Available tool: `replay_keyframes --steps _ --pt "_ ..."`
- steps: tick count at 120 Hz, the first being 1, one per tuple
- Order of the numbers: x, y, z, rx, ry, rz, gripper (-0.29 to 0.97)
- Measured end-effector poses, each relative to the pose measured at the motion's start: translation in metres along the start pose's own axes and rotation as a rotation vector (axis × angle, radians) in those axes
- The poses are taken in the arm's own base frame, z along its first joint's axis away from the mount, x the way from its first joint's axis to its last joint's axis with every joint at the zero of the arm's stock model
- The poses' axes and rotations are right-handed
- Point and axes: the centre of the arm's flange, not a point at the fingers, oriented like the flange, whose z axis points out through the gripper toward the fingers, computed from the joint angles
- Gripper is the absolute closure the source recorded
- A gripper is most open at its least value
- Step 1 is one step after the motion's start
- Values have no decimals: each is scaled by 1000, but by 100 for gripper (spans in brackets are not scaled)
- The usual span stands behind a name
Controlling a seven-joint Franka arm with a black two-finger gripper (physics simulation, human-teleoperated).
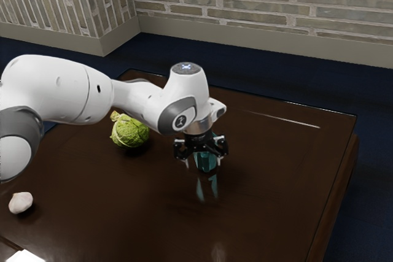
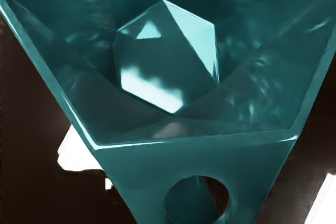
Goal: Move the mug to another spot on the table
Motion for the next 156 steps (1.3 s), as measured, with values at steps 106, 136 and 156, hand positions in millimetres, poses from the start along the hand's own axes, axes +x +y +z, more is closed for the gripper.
replay_keyframes --steps 106,136,156 --pt "19 11 4 35 138 82 61" --pt "8 -11 -34 100 258 107 65" --pt "-13 -59 -25 122 264 83 72"
